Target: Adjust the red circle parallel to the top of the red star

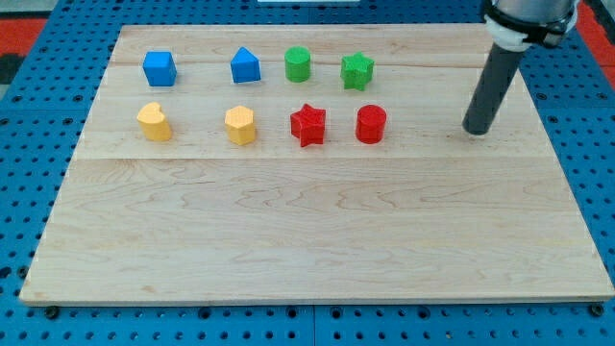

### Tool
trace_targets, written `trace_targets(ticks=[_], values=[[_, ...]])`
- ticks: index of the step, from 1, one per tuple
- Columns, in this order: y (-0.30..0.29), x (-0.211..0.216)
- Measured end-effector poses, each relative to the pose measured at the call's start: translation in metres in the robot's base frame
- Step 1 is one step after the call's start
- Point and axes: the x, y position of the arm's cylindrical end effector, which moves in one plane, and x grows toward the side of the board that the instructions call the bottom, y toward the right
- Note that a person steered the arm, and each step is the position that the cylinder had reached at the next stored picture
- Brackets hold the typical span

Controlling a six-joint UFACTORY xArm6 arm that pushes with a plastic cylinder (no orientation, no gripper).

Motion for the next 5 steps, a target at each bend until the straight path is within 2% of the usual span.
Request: trace_targets(ticks=[1, 2, 3, 4, 5], values=[[-0.083, -0.032], [-0.072, -0.022], [-0.108, -0.058], [-0.170, -0.058], [-0.170, 0.027]])
